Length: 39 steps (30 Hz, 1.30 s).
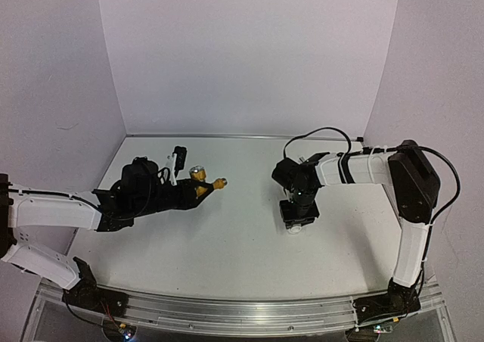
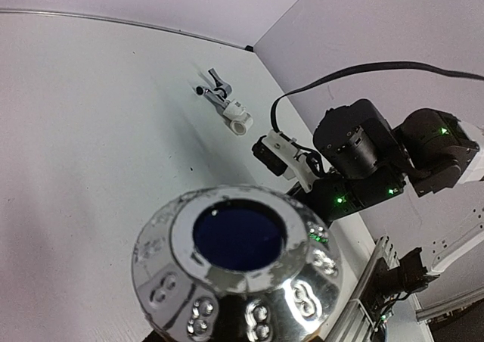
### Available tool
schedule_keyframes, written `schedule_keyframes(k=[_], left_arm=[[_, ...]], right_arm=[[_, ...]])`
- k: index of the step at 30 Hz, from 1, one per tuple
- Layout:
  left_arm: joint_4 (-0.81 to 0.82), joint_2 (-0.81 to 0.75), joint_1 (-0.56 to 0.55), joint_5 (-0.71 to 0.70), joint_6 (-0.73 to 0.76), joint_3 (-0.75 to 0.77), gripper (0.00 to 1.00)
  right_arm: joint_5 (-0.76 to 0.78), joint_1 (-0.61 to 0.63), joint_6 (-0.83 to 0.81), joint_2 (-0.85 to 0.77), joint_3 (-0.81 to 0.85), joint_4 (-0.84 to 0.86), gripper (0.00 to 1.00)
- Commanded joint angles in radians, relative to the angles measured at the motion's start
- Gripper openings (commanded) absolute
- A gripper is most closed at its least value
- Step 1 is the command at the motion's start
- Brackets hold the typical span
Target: Install the water faucets
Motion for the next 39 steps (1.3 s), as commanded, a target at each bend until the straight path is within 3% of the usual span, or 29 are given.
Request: schedule_keyframes(k=[1, 9, 15, 20, 25, 34, 39], left_arm=[[0.025, -0.001, -0.003, 0.019, 0.019, 0.027, 0.0], [0.023, -0.044, 0.005, 0.089, 0.013, 0.041, 0.0], [0.024, -0.059, 0.021, 0.201, 0.004, 0.079, 0.0], [0.029, -0.051, 0.027, 0.272, -0.013, 0.119, 0.0], [0.056, -0.01, 0.028, 0.316, -0.032, 0.154, 0.0], [0.238, 0.128, 0.038, 0.578, -0.16, 0.23, 0.0], [0.347, 0.194, 0.04, 0.757, -0.242, 0.267, 0.0]], right_arm=[[0.015, 0.0, -0.029, -0.004, 0.007, 0.032, 0.01], [-0.049, 0.002, -0.169, -0.227, -0.088, 0.23, 0.0], [-0.063, 0.002, -0.238, -0.503, -0.267, 0.534, 0.0], [-0.049, 0.002, -0.266, -0.642, -0.389, 0.734, 0.0], [-0.023, 0.002, -0.265, -0.69, -0.425, 0.758, 0.0], [-0.332, 0.002, -0.353, -0.837, -0.601, 1.047, 0.0], [-0.461, 0.002, -0.352, -0.866, -0.601, 1.089, 0.0]])
